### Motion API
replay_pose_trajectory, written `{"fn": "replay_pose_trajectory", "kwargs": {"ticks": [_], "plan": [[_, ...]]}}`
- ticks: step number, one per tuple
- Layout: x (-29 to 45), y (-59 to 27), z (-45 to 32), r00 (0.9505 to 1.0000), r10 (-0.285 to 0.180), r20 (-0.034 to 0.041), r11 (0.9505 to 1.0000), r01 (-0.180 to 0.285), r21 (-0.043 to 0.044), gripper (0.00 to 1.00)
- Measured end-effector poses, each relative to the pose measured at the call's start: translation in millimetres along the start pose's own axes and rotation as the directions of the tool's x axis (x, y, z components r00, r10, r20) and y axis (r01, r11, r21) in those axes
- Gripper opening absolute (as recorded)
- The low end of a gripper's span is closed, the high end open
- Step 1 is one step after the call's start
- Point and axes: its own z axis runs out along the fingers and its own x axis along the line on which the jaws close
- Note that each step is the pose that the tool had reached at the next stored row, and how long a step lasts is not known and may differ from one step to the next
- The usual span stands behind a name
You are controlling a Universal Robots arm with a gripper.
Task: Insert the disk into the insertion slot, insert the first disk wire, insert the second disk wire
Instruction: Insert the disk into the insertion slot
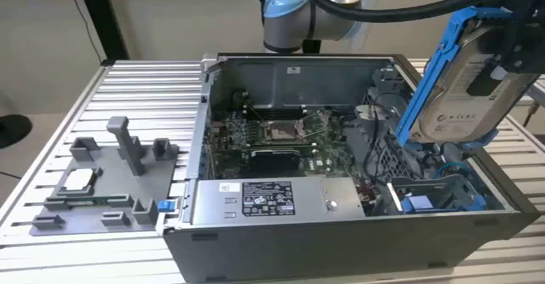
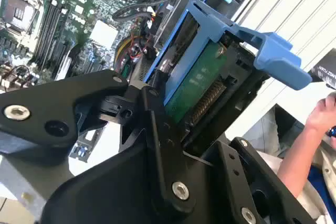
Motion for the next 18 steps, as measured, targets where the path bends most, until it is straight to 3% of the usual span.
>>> {"fn": "replay_pose_trajectory", "kwargs": {"ticks": [18], "plan": [[0.7, -3.9, 5.9, 1.0, 0.0, 0.0002, 1.0, 0.0, 0.0004, 0.0]]}}
